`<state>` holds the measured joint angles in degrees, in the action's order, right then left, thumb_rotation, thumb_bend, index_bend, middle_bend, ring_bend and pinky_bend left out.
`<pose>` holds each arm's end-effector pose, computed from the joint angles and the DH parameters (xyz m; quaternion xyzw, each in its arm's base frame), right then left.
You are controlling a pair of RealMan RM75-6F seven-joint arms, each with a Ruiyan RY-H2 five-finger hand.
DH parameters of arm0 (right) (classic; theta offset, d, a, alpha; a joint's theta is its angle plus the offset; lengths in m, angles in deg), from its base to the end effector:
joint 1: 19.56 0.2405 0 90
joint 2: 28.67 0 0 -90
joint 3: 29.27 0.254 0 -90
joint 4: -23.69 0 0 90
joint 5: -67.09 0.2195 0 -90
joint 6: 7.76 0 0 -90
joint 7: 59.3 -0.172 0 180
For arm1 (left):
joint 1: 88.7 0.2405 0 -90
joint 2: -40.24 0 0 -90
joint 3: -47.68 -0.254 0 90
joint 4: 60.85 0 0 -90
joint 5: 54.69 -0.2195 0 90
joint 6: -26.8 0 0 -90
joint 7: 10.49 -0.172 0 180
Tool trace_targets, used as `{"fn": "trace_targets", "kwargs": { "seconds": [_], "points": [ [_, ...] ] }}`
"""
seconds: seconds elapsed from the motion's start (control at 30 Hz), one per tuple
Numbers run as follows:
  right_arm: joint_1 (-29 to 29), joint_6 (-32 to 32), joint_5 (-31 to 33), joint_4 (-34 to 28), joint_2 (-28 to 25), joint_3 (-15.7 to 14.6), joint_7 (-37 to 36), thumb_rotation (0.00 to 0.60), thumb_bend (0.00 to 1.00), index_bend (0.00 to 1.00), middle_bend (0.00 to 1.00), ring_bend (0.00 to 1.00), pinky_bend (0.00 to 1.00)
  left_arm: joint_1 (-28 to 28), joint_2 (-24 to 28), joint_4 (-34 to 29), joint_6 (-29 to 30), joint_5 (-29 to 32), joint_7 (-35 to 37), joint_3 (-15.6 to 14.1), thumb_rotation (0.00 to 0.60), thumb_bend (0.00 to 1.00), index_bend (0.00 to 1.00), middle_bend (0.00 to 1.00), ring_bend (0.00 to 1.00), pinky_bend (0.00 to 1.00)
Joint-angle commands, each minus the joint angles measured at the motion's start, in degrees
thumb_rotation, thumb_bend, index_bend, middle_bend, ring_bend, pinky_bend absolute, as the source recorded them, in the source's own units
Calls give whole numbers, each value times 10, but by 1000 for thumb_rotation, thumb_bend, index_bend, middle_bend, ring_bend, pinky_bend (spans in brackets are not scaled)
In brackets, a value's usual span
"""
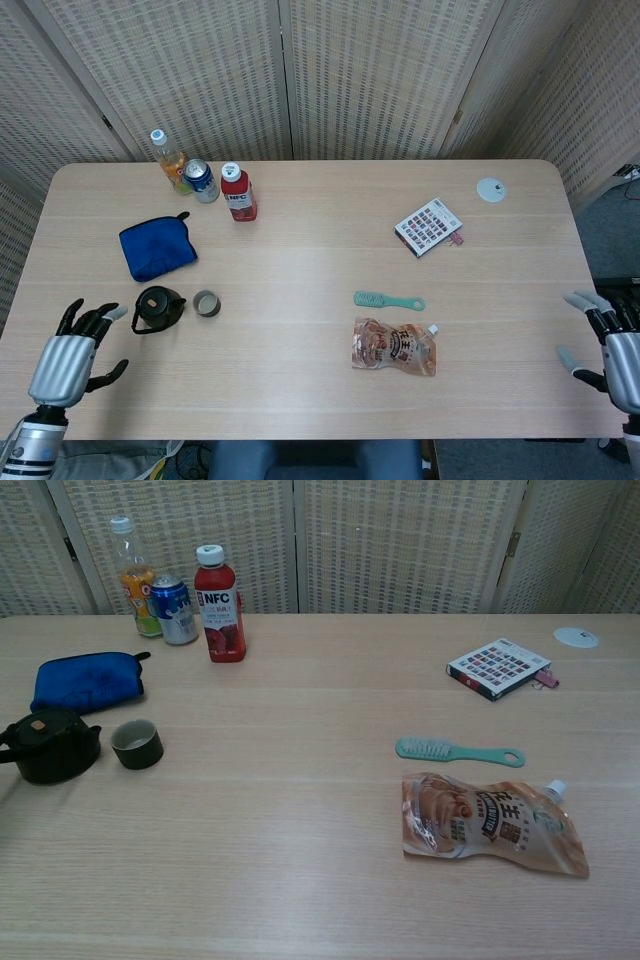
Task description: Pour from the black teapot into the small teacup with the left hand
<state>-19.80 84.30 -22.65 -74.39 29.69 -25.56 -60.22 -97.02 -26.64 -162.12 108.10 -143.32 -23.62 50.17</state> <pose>-0.2969 -0.1840 0.1884 0.5691 -0.3623 0.4210 0.6063 -0.2559 0.2197 0.1078 -0.6471 -0.3648 -0.3896 0.5444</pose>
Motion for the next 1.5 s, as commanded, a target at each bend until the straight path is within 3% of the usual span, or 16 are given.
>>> {"fn": "trace_targets", "kwargs": {
  "seconds": [0.03,0.37,0.63,1.13,1.5],
  "points": [
    [1,1,1,-1,-2,2,1,600,205,238,220,130,156,-18,-8,12,-18,-14,3,2,600,236,192,165,201,10],
    [2,1,7,-7,-10,7,7,600,205,238,220,130,156,-67,-40,48,-73,-10,-2,11,600,202,180,165,197,10],
    [3,-5,14,-8,-11,9,9,600,205,238,220,129,156,-99,-68,68,-123,44,-21,27,600,151,128,164,189,10],
    [4,-13,28,-8,-14,11,13,600,204,238,219,130,156,-158,-132,130,-176,106,-20,59,600,139,114,146,190,10],
    [4,-14,30,-9,-16,12,14,600,205,238,220,130,156,-181,-160,196,-189,131,-25,63,600,139,114,146,190,10]
  ]
}}
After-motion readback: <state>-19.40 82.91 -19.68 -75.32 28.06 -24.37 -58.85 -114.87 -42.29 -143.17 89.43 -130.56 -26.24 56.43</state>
